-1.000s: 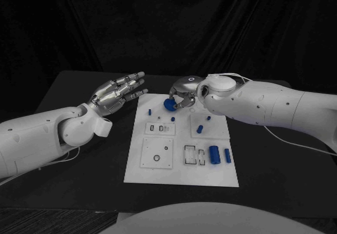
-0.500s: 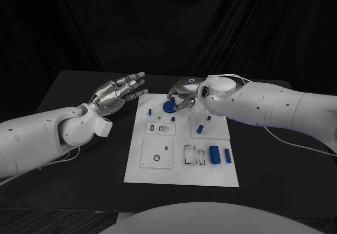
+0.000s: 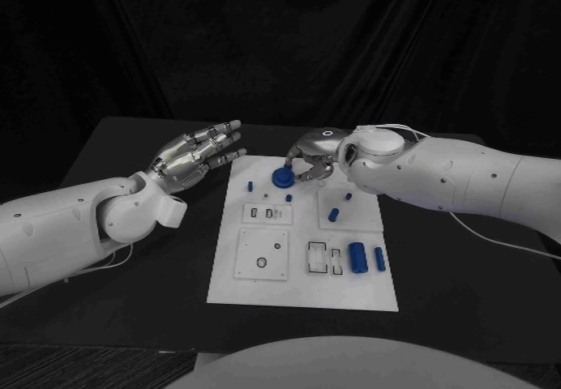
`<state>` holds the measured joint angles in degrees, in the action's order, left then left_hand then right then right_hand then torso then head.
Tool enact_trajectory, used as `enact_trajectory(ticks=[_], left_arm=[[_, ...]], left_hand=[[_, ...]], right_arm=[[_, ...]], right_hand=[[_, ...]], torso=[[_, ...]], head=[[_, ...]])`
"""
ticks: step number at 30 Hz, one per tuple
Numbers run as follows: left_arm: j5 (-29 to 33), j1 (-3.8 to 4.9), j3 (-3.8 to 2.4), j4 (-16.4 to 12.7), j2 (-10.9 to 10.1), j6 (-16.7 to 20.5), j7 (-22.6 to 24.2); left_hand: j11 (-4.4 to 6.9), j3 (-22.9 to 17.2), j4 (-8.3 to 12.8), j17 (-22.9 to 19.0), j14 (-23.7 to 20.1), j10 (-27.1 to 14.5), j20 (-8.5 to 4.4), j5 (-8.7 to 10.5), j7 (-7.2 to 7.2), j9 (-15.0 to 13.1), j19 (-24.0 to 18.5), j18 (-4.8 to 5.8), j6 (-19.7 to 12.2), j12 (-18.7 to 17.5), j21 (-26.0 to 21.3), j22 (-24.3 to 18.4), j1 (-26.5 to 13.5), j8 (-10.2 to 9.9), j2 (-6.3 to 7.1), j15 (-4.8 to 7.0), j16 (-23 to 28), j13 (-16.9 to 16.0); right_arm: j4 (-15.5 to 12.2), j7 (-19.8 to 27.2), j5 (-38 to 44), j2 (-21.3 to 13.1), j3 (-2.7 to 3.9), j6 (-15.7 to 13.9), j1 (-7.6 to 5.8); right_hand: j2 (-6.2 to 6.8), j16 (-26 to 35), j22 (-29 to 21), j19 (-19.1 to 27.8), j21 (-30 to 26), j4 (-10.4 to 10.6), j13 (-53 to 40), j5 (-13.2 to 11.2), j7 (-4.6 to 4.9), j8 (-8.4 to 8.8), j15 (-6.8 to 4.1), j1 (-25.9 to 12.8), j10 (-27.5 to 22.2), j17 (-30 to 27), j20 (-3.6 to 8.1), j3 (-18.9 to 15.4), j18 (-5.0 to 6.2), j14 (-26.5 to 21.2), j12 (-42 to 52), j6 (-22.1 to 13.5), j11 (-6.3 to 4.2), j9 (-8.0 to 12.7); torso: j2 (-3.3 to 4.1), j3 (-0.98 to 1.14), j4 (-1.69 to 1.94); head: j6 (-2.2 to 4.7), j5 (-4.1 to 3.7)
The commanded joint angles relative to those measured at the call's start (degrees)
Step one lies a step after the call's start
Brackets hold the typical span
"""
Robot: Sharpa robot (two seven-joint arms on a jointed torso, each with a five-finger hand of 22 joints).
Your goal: Assemble the parts on the task board
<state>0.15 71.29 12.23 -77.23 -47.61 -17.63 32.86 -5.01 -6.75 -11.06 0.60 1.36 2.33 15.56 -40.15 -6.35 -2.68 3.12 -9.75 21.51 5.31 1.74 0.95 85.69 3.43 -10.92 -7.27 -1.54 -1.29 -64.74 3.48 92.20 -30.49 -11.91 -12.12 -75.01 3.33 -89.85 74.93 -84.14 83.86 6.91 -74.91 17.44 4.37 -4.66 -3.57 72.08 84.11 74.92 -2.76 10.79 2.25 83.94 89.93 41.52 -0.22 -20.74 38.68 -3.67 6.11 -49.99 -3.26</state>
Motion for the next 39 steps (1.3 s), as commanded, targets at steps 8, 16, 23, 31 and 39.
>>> enact_trajectory(ticks=[8,16,23,31,39], left_arm=[[0.11,-0.12,-0.05,-0.1,-0.21,-0.35,0.29],[0.11,-0.46,-0.04,-0.27,-0.38,-0.37,0.29],[0.11,-1.04,-0.04,-0.19,-0.42,-0.57,0.19],[0.1,-1.39,-0.04,-0.14,-0.29,-0.85,0.04],[0.1,-1.53,-0.04,-0.48,-0.5,-0.93,0.05]], left_hand=[[-0.24,-0.44,0.05,0.12,-0.07,-0.04,0.3,-0.11,-0.18,-0.04,-0.14,-0.61,0.22,0.42,-0.24,0.04,0.24,0.27,-0.49,-0.45,-0.35,-0.08],[-0.24,-0.44,0.05,0.12,-0.07,-0.04,0.3,-0.11,-0.18,-0.04,-0.14,-0.61,0.22,0.42,-0.24,0.04,0.24,0.27,-0.49,-0.45,-0.35,-0.08],[-0.24,-0.49,0.06,0.11,-0.08,-0.05,0.29,-0.11,-0.18,-0.04,-0.15,-0.61,0.2,0.4,-0.25,0.04,0.22,0.28,-0.46,-0.47,-0.33,-0.07],[-0.24,-0.49,0.06,0.11,-0.08,-0.05,0.29,-0.11,-0.18,-0.04,-0.15,-0.61,0.2,0.4,-0.25,0.04,0.22,0.28,-0.46,-0.47,-0.33,-0.07],[-0.24,-0.58,0.08,0.11,-0.07,-0.04,0.29,-0.11,-0.18,-0.04,-0.18,-0.61,0.19,0.43,-0.27,0.03,0.2,0.29,-0.45,-0.5,-0.34,-0.07]], right_arm=[[-10.56,-2.16,-3.09,-11.9,0.04,-4.21,-3.76],[-14.38,-1.81,-3.87,-19.86,0.0,-6.25,-3.84],[-14.31,0.9,-4.2,-23.28,-0.02,-10.32,-2.05],[-12.59,1.5,-4.45,-24.26,-0.03,-10.56,0.16],[-10.4,1.68,-4.49,-23.76,-0.03,-10.19,1.83]], right_hand=[[-0.19,-0.15,10.94,-1.82,0.09,0.69,-15.09,-2.33,-0.6,-1.22,-0.7,-0.38,5.89,15.08,0.52,-0.85,-0.27,6.06,0.07,3.07,-0.82,0.25],[1.43,-0.15,11.29,-2.1,0.38,1.93,-15.09,-7.94,-0.82,-0.97,-0.96,-0.49,5.89,15.08,0.89,-2.41,-0.39,6.06,0.07,3.61,-1.12,0.82],[3.59,-0.15,11.71,-2.47,0.85,5.54,-15.09,-8.61,-1.44,-0.57,-1.36,0.03,5.89,15.08,1.17,-3.37,-0.55,6.06,0.07,3.59,-1.57,1.42],[4.58,-0.15,11.62,-2.29,0.45,9.12,-15.09,-9.91,-2.57,0.61,-2.22,1.62,5.89,15.08,1.97,-3.75,-0.45,6.06,0.07,2.48,-2.61,3.26],[4.83,-0.15,11.63,-2.29,0.39,9.45,-15.09,-10.43,-1.96,0.5,-2.05,2.53,5.89,15.08,1.95,-3.79,-0.46,6.06,0.07,2.81,-2.24,3.64]], torso=[[-0.03,0.02,-0.09],[-0.19,0.02,-0.14],[-0.32,0.02,-0.35],[-0.3,0.36,-0.52],[-0.22,0.26,-0.6]], head=[[-0.01,0.18],[-0.01,0.26],[-0.01,0.42],[-0.01,0.48],[-0.01,0.61]])
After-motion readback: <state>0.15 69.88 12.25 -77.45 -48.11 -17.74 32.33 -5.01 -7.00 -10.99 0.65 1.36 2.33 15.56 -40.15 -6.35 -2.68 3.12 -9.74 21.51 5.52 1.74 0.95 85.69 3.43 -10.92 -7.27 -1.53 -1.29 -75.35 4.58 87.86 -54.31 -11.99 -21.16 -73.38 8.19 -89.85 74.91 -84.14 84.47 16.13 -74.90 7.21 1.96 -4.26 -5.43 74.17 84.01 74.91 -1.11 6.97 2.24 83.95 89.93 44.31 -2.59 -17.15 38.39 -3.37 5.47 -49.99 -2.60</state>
